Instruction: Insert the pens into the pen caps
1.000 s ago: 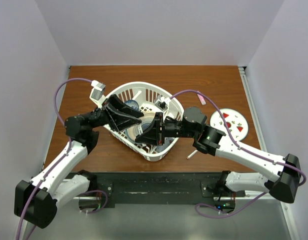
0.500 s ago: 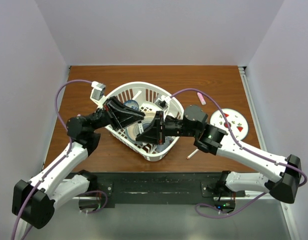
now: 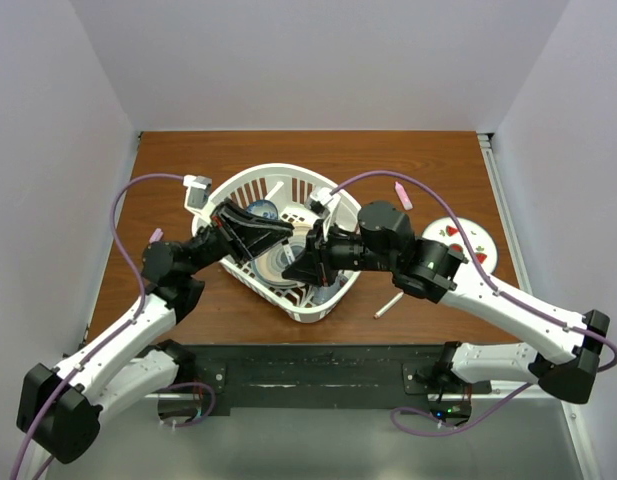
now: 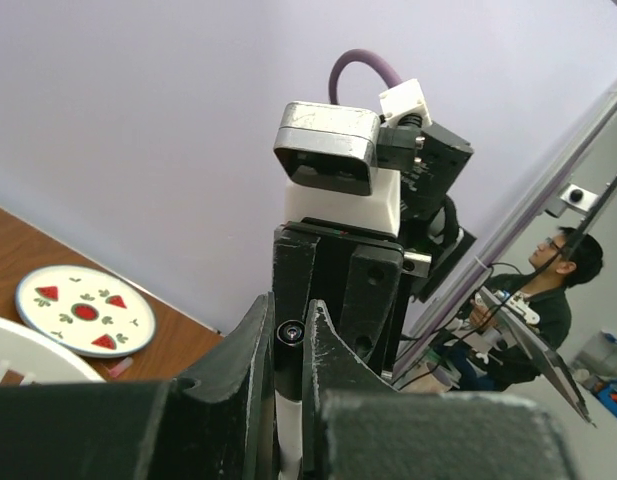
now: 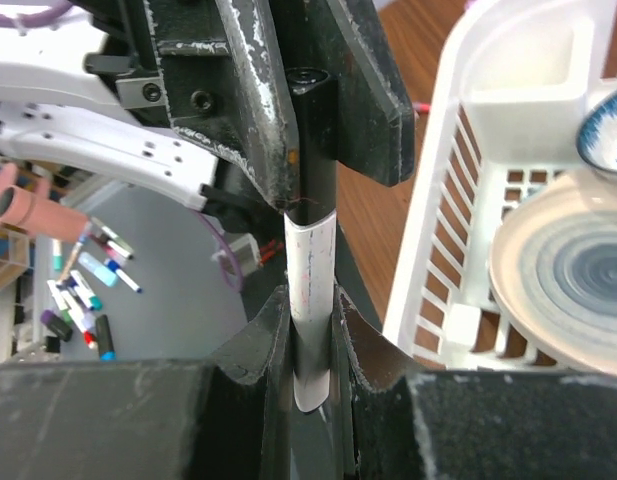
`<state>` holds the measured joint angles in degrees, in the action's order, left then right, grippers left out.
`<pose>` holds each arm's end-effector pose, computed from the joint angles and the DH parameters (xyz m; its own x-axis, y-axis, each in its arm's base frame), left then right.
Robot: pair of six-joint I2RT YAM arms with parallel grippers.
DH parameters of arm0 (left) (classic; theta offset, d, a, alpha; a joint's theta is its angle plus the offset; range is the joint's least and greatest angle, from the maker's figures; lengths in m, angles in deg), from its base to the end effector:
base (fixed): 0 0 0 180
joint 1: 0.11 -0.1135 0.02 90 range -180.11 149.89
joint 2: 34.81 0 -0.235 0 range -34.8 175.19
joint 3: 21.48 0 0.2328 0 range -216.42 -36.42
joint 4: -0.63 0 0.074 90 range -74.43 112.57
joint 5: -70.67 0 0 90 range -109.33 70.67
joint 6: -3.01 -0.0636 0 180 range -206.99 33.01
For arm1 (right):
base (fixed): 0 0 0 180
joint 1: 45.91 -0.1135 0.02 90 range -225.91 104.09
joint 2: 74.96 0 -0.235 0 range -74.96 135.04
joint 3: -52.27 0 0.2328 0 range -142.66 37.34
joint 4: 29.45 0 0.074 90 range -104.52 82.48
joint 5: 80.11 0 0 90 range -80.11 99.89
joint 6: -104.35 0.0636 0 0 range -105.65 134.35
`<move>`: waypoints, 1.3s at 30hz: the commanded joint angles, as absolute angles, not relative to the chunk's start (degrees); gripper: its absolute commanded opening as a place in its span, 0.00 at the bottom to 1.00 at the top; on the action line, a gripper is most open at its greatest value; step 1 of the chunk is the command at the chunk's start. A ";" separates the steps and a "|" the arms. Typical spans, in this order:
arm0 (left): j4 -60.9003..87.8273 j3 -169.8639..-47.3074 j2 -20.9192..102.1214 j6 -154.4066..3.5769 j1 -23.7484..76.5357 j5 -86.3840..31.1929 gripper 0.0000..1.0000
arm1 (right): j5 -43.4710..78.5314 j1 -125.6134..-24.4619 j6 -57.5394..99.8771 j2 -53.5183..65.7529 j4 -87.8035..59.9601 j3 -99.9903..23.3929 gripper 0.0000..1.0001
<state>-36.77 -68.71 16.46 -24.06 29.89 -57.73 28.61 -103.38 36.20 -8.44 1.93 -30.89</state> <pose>0.1609 -0.1385 0.3485 -0.5323 -0.4985 -0.6842 0.8068 -0.0540 -0.5883 0.1329 0.2464 0.3616 -0.4863 -0.1070 -0.8672 -0.8451 0.3097 0.4357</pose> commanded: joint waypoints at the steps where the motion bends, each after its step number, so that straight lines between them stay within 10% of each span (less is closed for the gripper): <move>1: -28.65 -63.93 14.59 -27.67 32.94 -67.59 0.00 | 17.98 -101.99 33.69 -8.26 -8.72 -38.77 0.00; 22: -44.29 -55.05 11.08 -21.52 45.77 -62.93 0.00 | 25.36 -99.70 37.73 -4.47 -15.84 -45.19 0.00; 39: -17.30 -56.81 6.33 -31.10 53.42 -59.50 0.00 | 26.41 -97.41 27.63 -2.90 -9.77 -55.56 0.00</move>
